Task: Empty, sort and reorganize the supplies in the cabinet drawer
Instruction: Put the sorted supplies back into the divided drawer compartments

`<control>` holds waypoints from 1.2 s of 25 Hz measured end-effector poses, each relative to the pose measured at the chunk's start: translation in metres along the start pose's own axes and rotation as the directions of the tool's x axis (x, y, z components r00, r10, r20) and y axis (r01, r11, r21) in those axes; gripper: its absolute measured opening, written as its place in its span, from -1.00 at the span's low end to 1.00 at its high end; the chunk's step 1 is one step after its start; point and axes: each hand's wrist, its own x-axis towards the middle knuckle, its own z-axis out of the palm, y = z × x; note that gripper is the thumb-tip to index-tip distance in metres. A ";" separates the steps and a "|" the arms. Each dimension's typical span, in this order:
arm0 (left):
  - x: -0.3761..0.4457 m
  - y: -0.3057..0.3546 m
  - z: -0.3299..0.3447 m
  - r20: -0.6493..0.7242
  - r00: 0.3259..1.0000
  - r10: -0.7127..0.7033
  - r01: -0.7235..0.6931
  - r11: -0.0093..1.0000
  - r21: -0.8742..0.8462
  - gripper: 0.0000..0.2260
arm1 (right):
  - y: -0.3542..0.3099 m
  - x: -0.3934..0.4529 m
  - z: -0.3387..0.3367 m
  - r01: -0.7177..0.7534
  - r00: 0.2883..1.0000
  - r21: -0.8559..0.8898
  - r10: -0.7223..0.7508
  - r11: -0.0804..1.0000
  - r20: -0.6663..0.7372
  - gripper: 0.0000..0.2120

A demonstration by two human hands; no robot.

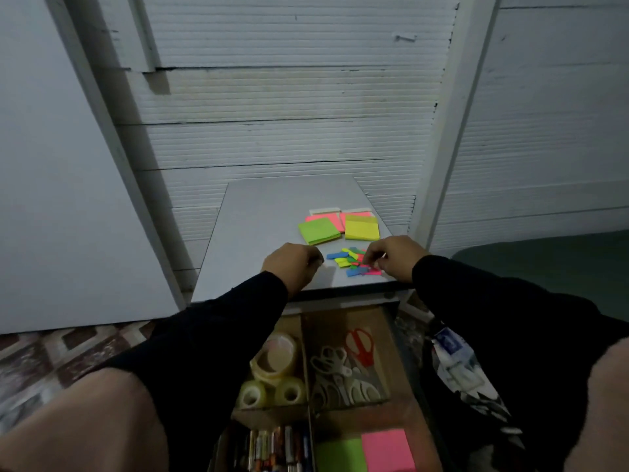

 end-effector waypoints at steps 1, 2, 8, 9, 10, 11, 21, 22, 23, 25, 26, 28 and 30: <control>0.009 -0.005 0.002 -0.035 0.999 -0.018 0.017 0.999 -0.031 -0.75 | 0.003 0.010 0.000 -0.006 1.000 0.004 0.006 1.000 -0.024 -0.71; 0.021 -0.011 0.006 -0.065 0.997 -0.035 0.031 0.997 -0.065 -0.75 | 0.007 0.022 0.000 -0.013 0.999 0.001 0.013 1.000 -0.044 -0.72; 0.084 -0.032 0.028 0.014 0.993 -0.121 0.121 0.976 -0.182 -0.62 | 0.034 0.093 0.002 -0.144 0.985 0.021 0.145 0.989 -0.094 -0.66; 0.093 -0.034 0.031 0.039 0.991 -0.128 0.133 0.972 -0.196 -0.59 | 0.038 0.102 0.003 -0.164 0.982 0.031 0.166 0.986 -0.089 -0.62; 0.101 -0.036 0.033 0.056 0.989 -0.135 0.144 0.967 -0.209 -0.57 | 0.041 0.109 0.006 -0.179 0.979 0.048 0.183 0.983 -0.088 -0.59; 0.107 -0.037 0.036 0.065 0.988 -0.140 0.151 0.964 -0.218 -0.56 | 0.043 0.115 0.010 -0.190 0.977 0.066 0.195 0.980 -0.090 -0.57; 0.111 -0.038 0.060 -0.093 0.953 -0.289 0.255 0.929 -0.268 -0.45 | 0.067 0.152 0.030 -0.196 0.980 0.024 0.197 0.980 -0.036 -0.25; 0.109 -0.039 0.061 -0.125 0.943 -0.307 0.254 0.911 -0.325 -0.45 | 0.069 0.154 0.029 -0.214 0.976 0.036 0.215 0.976 -0.028 -0.21; 0.108 -0.040 0.062 -0.148 0.934 -0.324 0.247 0.889 -0.385 -0.46 | 0.069 0.154 0.028 -0.236 0.971 0.039 0.237 0.971 -0.020 -0.19; 0.108 -0.045 0.064 -0.181 0.918 -0.352 0.221 0.835 -0.503 -0.56 | 0.068 0.152 0.026 -0.282 0.956 0.107 0.288 0.953 -0.050 -0.23; 0.108 -0.047 0.065 -0.201 0.910 -0.363 0.199 0.807 -0.557 -0.61 | 0.067 0.151 0.026 -0.291 0.946 0.185 0.311 0.939 -0.087 -0.27; 0.108 -0.050 0.067 -0.245 0.897 -0.369 0.139 0.760 -0.635 -0.71 | 0.066 0.146 0.029 -0.270 0.929 0.320 0.334 0.908 -0.162 -0.39; 0.105 -0.051 0.067 -0.265 0.884 -0.384 0.097 0.708 -0.700 -0.75 | 0.067 0.140 0.033 -0.254 0.900 0.399 0.366 0.881 -0.236 -0.58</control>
